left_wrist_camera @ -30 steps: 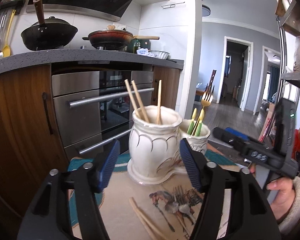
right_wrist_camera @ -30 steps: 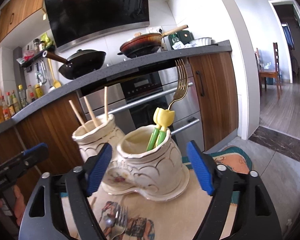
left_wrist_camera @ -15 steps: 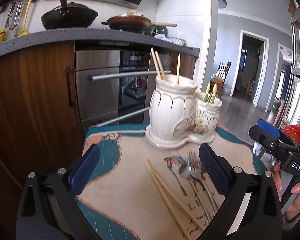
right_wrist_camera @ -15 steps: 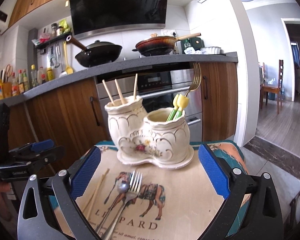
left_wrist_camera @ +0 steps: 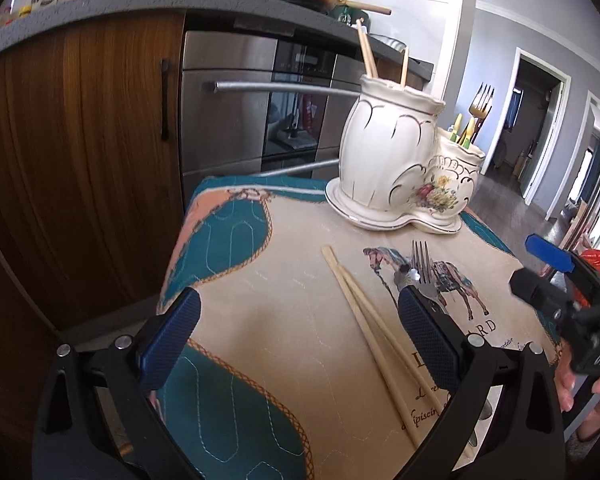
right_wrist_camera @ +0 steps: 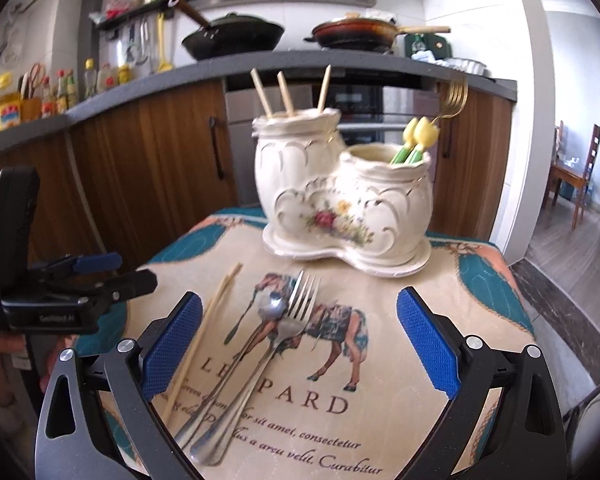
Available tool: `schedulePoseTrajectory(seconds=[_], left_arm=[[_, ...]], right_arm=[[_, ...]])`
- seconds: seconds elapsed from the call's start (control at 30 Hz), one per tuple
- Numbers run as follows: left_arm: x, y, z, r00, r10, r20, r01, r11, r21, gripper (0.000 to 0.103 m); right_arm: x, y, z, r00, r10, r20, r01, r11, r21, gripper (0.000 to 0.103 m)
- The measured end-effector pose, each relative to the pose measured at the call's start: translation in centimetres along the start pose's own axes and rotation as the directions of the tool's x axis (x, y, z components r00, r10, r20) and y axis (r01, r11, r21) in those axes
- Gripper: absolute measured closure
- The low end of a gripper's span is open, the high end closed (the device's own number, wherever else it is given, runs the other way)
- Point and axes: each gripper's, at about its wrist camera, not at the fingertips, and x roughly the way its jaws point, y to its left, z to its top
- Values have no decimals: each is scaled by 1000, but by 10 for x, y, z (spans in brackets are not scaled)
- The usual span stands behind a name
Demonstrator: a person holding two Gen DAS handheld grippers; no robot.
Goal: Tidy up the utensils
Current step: 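Move both open tools back over the placemat, then grasp a chopstick with the left tool while the right tool grasps the silver fork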
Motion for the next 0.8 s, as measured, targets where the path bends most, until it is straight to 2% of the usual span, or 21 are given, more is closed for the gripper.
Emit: schedulePoseTrajectory(seconds=[0.1, 0.23, 0.3, 0.4, 0.7, 0.77, 0.8], left_arm=[[4, -1, -3, 1000, -9, -17, 9, 1000, 5, 6], [4, -2, -3, 1000, -20, -11, 20, 1000, 7, 6], [5, -3, -3, 1000, -23, -17, 23, 1000, 8, 6], [6, -4, -3, 999, -29, -18, 29, 999, 14, 6], [7, -4, -3, 998, -48, -29, 48, 999, 17, 6], [7, -4, -3, 999, -45, -29, 46, 999, 17, 6], [7, -5, -3, 999, -43, -30, 44, 999, 20, 6]], right_arm=[[8, 5, -3, 999, -5, -52, 4, 1000, -17, 11], [24, 7, -7, 988, -10, -155, 9, 1000, -11, 41], [36, 4, -11, 973, 23, -229, -16, 999, 34, 52], [46, 5, -15, 960, 21, -278, -9, 999, 45, 67], [59, 20, -17, 943, -16, -334, 12, 1000, -14, 72], [61, 18, -17, 942, -12, -335, 10, 1000, -5, 77], [62, 17, -16, 943, -5, -334, 6, 1000, 4, 82]])
